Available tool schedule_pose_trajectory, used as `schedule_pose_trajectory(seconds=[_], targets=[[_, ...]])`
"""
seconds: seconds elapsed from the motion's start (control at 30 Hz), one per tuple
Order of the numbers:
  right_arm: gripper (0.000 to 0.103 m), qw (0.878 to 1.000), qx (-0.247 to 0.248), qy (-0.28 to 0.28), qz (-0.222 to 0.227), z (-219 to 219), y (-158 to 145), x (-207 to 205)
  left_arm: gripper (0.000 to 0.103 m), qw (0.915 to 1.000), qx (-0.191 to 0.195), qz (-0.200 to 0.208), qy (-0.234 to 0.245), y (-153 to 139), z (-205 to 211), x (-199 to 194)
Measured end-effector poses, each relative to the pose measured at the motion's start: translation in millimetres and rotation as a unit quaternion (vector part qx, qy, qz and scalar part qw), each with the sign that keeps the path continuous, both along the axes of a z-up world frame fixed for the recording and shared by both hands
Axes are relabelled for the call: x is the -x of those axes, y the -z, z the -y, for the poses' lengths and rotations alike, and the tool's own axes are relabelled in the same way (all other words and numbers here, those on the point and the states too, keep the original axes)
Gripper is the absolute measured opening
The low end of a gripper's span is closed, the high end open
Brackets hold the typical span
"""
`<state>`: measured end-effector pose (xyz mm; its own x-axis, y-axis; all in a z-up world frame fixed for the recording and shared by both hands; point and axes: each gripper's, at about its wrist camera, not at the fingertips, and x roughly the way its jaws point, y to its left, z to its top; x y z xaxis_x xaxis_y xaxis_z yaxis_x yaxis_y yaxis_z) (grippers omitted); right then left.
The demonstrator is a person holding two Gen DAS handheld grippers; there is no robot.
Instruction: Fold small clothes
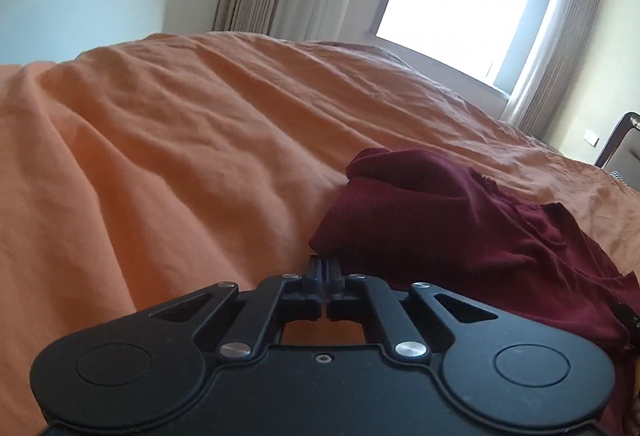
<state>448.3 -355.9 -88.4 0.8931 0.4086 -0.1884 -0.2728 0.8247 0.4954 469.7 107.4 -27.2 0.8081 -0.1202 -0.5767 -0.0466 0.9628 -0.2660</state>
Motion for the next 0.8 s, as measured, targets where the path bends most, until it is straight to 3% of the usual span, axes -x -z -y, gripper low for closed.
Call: schedule_pose_trajectory(seconds=[0.1, 0.27, 0.4, 0.47, 0.57, 0.67, 0.8], targets=[[0.035, 1.000, -0.001, -0.001, 0.000, 0, 0, 0, 0.006, 1.0000, 0.002, 0.005, 0.008, 1, -2, 5], [0.043, 1.000, -0.005, -0.005, 0.000, 0, 2, 0, 0.048, 0.9992, -0.027, 0.023, 0.016, -10, -1, 12], [0.048, 1.000, -0.008, -0.010, 0.004, 2, 3, 2, 0.058, 0.9984, -0.044, 0.035, 0.001, -25, -4, 3], [0.054, 1.000, -0.009, -0.013, 0.007, 2, 3, 3, 0.063, 0.9987, -0.032, 0.038, -0.007, -32, -6, -10], [0.059, 1.000, -0.012, -0.016, 0.010, 2, 4, 3, 0.066, 0.9997, 0.015, 0.015, -0.011, -38, -8, -42], [0.061, 1.000, -0.015, -0.019, 0.013, 2, 5, 3, 0.066, 0.9951, 0.095, -0.019, -0.018, -34, -8, -74], [0.063, 0.999, -0.019, -0.022, 0.017, 3, 5, 5, 0.064, 0.9681, 0.230, -0.087, -0.047, -19, -10, -107]])
